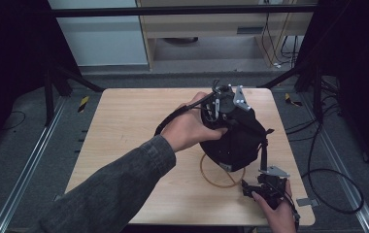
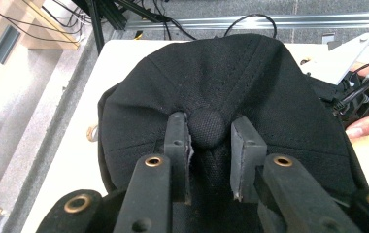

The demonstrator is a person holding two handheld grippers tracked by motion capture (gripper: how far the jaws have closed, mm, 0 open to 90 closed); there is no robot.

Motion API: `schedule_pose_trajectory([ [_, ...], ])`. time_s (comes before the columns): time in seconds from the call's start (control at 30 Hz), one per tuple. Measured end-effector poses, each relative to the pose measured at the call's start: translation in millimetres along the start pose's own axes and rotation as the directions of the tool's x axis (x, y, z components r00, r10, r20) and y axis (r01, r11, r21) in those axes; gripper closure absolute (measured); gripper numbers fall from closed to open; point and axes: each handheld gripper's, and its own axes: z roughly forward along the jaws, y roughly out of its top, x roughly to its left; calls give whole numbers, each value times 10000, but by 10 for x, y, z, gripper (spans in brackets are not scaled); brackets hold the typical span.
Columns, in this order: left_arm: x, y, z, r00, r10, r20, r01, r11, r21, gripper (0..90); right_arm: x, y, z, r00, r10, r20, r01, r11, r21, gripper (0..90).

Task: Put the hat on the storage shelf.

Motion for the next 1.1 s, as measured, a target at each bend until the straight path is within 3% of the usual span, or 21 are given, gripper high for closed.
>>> schedule_pose_trajectory([
  [0.37,-14,-11,109,9998,6,181,-10,9998,222,723,-1,0,0,10000,-10,-10,10,10000,5,4],
  [1.1,28,-5,138,9988,11,486,-29,9994,359,691,-2,-1,0,10000,-27,-4,27,10000,4,4],
])
